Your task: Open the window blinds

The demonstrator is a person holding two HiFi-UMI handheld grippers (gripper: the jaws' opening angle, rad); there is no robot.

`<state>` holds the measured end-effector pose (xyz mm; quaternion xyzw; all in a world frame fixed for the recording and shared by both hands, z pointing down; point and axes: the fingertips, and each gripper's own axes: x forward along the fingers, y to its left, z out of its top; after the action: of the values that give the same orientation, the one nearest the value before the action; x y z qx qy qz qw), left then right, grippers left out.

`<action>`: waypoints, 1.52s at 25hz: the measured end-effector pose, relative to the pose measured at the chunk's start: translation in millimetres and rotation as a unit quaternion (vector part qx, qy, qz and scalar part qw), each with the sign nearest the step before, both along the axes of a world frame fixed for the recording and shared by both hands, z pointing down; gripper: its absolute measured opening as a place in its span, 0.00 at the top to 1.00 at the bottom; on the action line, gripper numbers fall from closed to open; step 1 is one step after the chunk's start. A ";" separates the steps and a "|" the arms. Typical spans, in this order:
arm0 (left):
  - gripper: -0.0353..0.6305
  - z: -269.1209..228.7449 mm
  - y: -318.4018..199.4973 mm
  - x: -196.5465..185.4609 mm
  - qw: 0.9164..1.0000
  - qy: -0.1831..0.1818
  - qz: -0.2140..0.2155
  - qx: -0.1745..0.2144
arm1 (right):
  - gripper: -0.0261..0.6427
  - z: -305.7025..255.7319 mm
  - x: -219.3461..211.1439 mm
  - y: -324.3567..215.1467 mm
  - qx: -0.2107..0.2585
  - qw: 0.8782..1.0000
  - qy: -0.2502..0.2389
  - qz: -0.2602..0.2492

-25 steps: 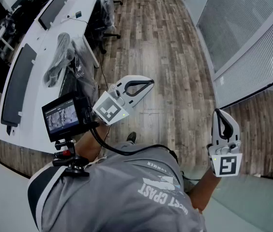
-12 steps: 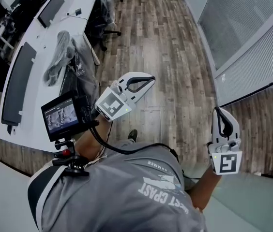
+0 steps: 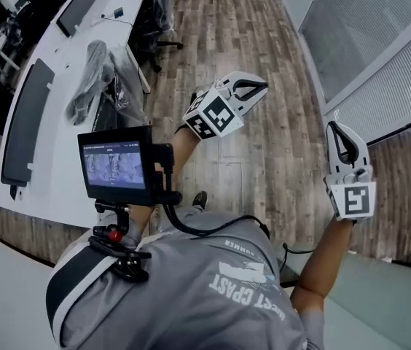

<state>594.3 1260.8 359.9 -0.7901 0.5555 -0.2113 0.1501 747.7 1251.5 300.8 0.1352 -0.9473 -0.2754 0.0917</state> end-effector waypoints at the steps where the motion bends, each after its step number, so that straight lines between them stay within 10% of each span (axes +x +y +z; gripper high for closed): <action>1: 0.94 -2.2 -9.3 2.9 1.000 -0.011 0.003 0.002 | 0.96 -1.8 -5.4 -4.5 0.004 1.000 0.001 -0.003; 10: 0.94 -2.5 -51.7 25.2 0.996 -0.080 0.031 0.003 | 0.96 4.2 -29.6 -20.0 0.040 0.998 0.038 -0.004; 29: 0.94 18.9 -107.3 -34.1 0.995 -0.073 0.072 0.011 | 0.96 30.4 -104.0 -57.6 0.079 0.992 0.093 0.033; 38: 0.94 49.5 -252.4 -67.2 0.995 -0.079 0.060 -0.027 | 0.96 52.7 -133.7 -210.8 0.058 0.993 0.096 0.024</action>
<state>527.1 1008.4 409.4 -0.8067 0.4873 -0.2785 0.1849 613.9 1040.7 353.5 0.1358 -0.9130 -0.3394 0.1809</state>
